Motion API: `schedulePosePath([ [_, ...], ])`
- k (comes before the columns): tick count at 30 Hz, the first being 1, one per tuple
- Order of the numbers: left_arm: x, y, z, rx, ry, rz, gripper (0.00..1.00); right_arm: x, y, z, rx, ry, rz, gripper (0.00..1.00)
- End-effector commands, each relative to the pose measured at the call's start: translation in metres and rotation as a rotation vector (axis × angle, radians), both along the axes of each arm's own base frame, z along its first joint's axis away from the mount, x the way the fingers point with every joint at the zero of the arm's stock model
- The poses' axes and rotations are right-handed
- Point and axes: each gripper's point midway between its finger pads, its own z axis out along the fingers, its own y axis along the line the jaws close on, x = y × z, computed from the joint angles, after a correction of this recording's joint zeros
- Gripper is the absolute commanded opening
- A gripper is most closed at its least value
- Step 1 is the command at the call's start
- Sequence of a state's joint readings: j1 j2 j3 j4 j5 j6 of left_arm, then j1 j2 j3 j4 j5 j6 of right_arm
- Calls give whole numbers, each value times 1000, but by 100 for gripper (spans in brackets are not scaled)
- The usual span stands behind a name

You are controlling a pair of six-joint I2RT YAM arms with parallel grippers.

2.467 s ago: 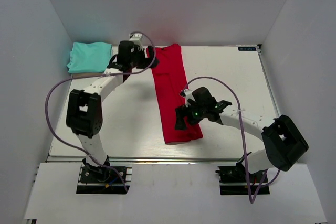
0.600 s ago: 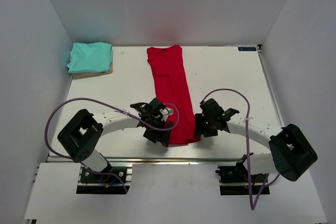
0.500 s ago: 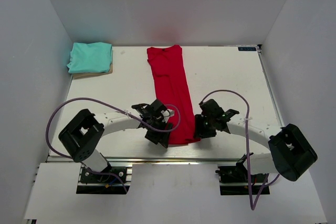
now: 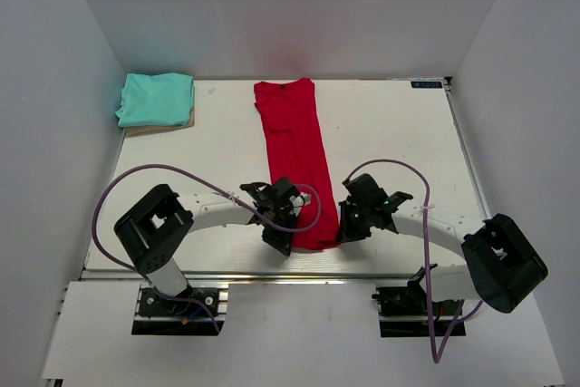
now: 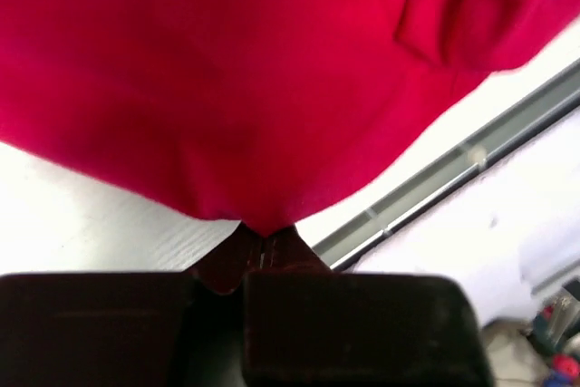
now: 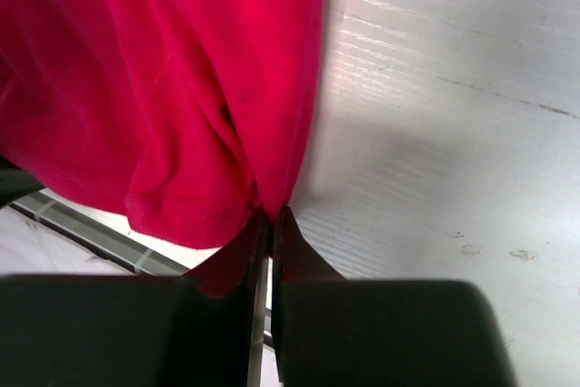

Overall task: Fold and stack the t-shirts
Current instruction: Grab the bottom of the folded rectangular tshirt with both arms

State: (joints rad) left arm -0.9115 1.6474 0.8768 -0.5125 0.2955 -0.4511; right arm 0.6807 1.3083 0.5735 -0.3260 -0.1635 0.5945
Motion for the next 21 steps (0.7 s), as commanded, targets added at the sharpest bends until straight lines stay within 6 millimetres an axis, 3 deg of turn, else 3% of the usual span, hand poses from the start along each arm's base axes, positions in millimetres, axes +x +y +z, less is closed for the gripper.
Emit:
schedulePosePath([
  [1,15,13,-14,113,-78,27,0,-2,5,2,29,2,11,0],
  [6,21,11,-1,92,-134,32,0,2,2,11,22,-35,10,0],
  [11,42,7,42,23,-277,76,0,17,9,32,44,-121,38,0],
  [14,56,9,58,10,-344,130,0,29,9,39,17,-153,33,0],
  [17,86,12,76,13,-440,219,0,61,16,62,-10,-230,-19,0],
  [21,111,16,89,58,-522,294,0,88,18,69,-68,-277,-49,0],
])
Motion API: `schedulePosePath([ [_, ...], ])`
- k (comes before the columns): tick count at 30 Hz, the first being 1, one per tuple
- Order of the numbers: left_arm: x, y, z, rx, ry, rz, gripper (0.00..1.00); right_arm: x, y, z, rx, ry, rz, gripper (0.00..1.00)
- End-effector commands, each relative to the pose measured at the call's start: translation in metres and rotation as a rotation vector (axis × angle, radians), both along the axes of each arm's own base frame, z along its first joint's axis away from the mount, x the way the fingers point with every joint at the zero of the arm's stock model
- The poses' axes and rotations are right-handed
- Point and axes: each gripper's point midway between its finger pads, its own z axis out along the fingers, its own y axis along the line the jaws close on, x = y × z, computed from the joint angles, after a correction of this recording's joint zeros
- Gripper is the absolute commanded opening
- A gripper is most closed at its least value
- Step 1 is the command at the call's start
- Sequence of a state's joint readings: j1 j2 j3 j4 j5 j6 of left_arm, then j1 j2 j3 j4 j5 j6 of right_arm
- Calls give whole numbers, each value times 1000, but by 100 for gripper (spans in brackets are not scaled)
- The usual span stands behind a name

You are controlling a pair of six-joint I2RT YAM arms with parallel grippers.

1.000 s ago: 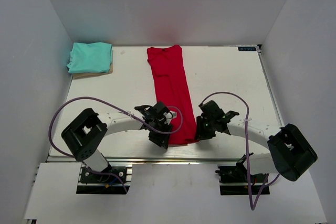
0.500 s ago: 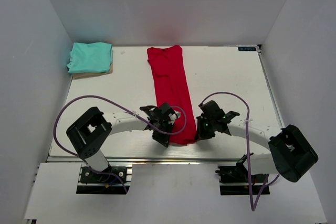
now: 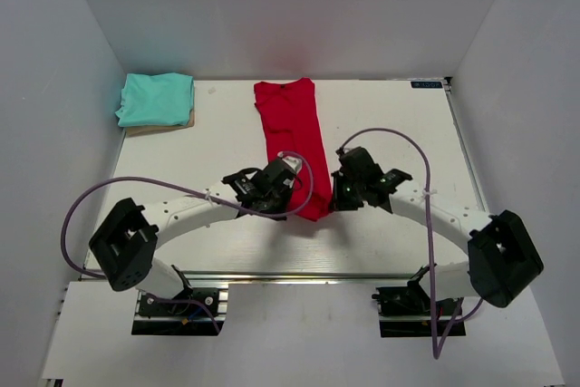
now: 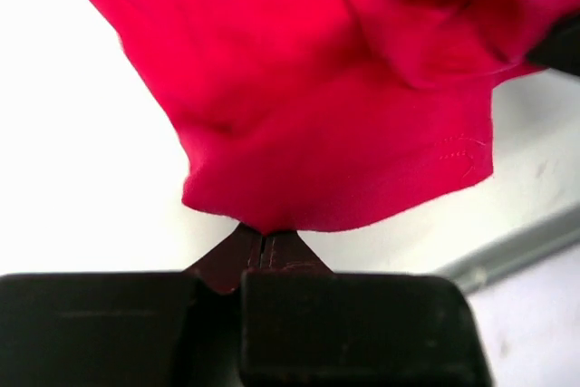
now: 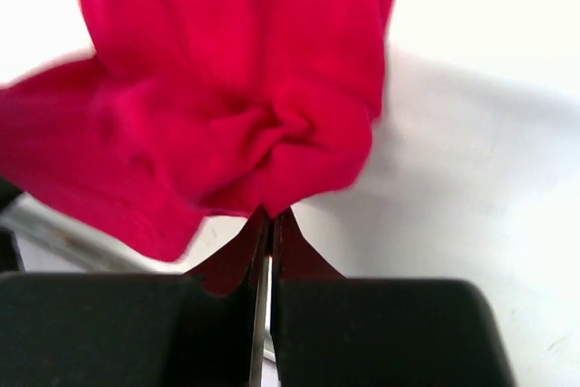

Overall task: Fold and stack the t-shirts
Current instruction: Grab the bottom of the folded rectangular tshirt with both arms, then fold the folded rectangular tshirt in 1/3 of the way

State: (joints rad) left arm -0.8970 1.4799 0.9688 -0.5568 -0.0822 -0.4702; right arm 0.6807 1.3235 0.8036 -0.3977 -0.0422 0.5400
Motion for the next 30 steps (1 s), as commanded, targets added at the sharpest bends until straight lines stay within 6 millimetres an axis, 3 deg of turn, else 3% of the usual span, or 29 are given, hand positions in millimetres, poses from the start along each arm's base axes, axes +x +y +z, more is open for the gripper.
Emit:
schedulePosePath([
  [1,41,0,30,-7,-143,112,0,43,4,27,-43,-120,-32,0],
  [4,73,8,37,19,-206,200,0,65,10,35,-70,-144,-30,0],
  [6,88,13,41,30,-229,242,0,77,5,27,-111,-133,-50,0],
  [7,100,20,40,41,-241,266,0,88,10,40,-101,-167,-52,0],
  [11,136,26,46,25,-272,286,0,116,12,40,-116,-177,-51,0],
  [12,143,26,39,39,-260,297,0,127,11,49,-107,-199,-56,0],
  [13,152,32,39,45,-265,311,0,132,12,44,-117,-196,-46,0],
  [14,161,30,45,32,-281,307,0,145,16,59,-96,-229,-46,0],
  [16,171,25,52,-5,-291,288,0,153,20,47,-98,-199,-7,0],
  [17,179,20,57,-26,-309,272,0,163,27,61,-77,-232,24,0],
  [18,185,22,55,-30,-301,278,0,165,31,48,-74,-192,49,0],
  [19,189,23,56,-31,-301,275,0,168,32,47,-69,-185,56,0],
  [20,197,21,56,-35,-301,269,0,179,36,60,-60,-218,66,0],
  [21,202,26,54,-27,-295,284,0,182,39,52,-64,-201,78,0],
  [23,210,23,56,-42,-292,270,0,198,38,62,-53,-230,71,0],
  [30,238,31,45,-51,-274,277,0,230,44,57,-14,-236,114,0],
])
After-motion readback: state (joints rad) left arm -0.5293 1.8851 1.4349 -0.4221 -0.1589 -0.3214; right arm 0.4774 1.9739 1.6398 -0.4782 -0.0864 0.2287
